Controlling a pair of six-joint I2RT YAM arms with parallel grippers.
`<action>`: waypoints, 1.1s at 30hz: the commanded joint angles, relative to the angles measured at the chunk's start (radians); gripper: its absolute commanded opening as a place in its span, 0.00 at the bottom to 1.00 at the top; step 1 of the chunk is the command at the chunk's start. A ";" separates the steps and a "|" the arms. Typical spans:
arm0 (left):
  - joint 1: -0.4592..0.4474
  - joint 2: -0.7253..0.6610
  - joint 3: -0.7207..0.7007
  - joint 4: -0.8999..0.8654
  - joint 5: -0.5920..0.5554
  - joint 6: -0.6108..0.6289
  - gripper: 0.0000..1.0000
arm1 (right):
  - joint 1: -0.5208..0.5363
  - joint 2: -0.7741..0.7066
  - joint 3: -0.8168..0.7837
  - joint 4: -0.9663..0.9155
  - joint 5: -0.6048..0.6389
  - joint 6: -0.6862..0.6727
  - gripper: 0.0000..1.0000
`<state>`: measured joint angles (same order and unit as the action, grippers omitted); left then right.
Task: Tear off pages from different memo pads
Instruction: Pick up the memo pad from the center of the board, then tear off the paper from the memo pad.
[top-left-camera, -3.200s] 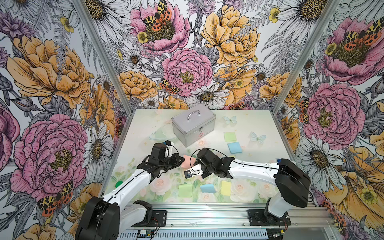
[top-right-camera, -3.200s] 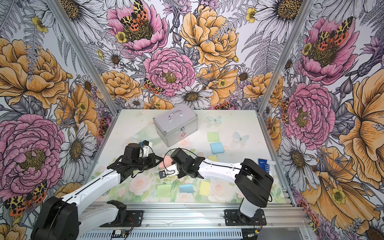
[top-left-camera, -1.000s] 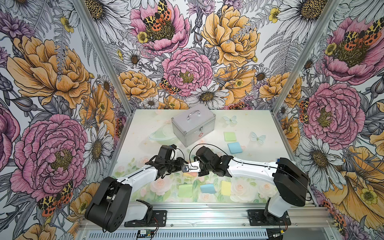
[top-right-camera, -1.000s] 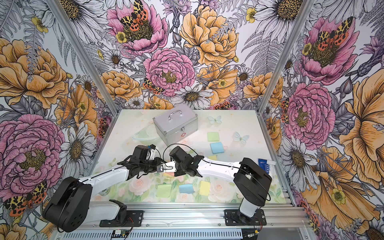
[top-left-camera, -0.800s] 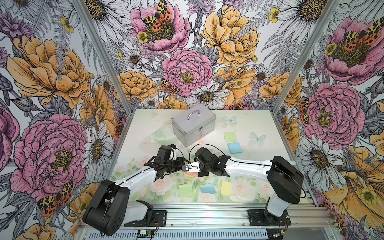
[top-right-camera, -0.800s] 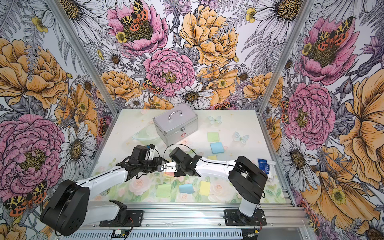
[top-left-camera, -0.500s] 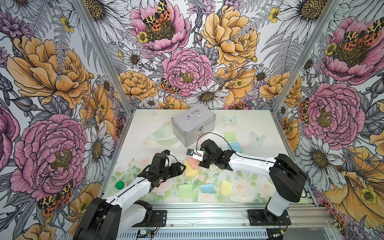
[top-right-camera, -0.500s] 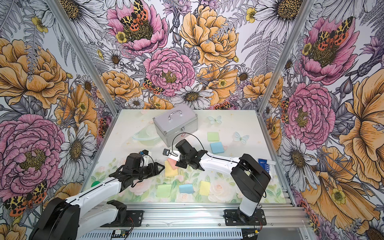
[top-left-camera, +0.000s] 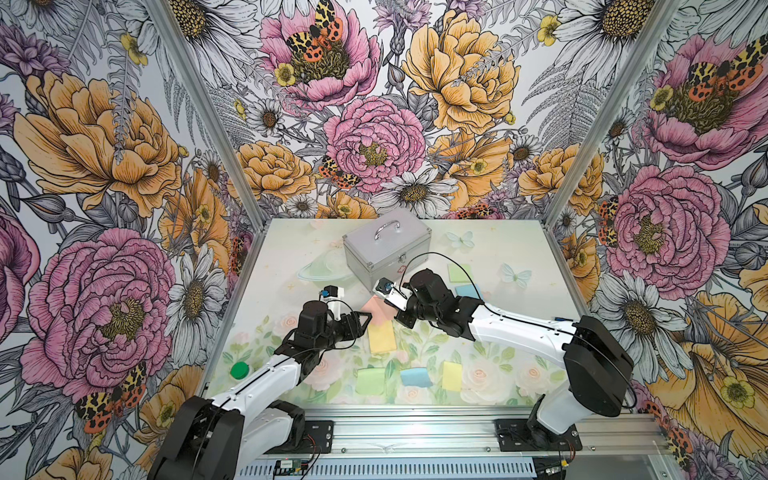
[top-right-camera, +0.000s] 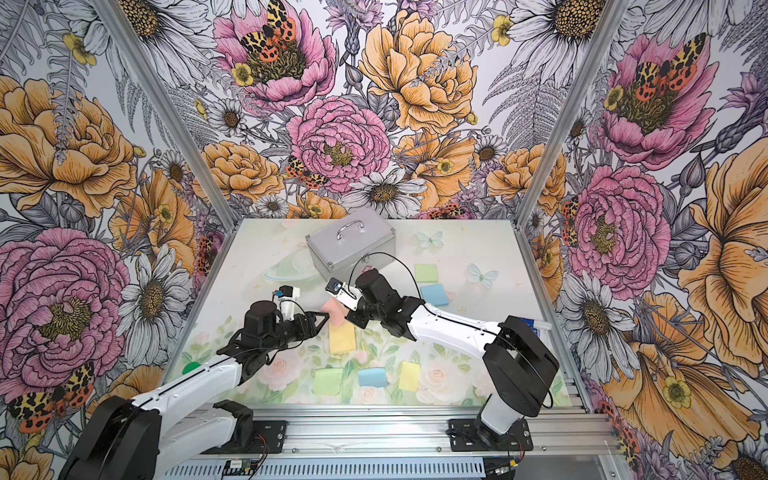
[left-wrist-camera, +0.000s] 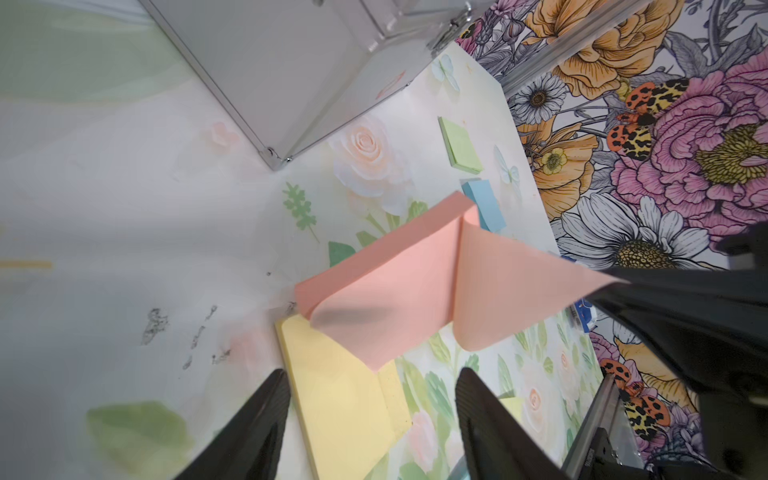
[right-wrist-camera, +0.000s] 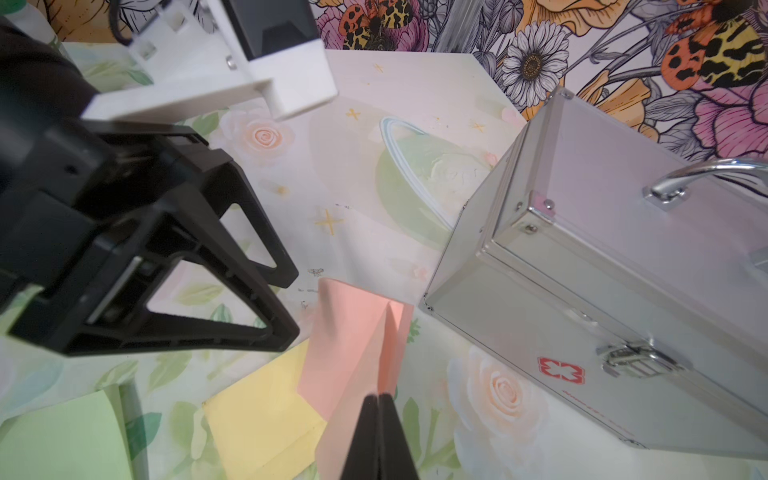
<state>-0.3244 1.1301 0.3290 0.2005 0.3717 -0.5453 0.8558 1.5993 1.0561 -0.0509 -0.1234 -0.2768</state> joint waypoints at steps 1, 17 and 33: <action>0.003 0.056 0.001 0.107 0.057 0.051 0.65 | -0.009 -0.038 -0.026 0.033 -0.059 0.002 0.00; -0.031 -0.016 -0.042 0.258 0.311 0.203 0.76 | -0.027 -0.181 0.082 -0.430 -0.160 -0.323 0.00; -0.185 -0.044 -0.008 0.262 0.328 0.293 0.74 | -0.031 -0.325 0.070 -0.549 -0.332 -0.509 0.00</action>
<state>-0.5018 1.1103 0.3008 0.4507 0.6498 -0.2848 0.8314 1.2861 1.1282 -0.5861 -0.4137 -0.7593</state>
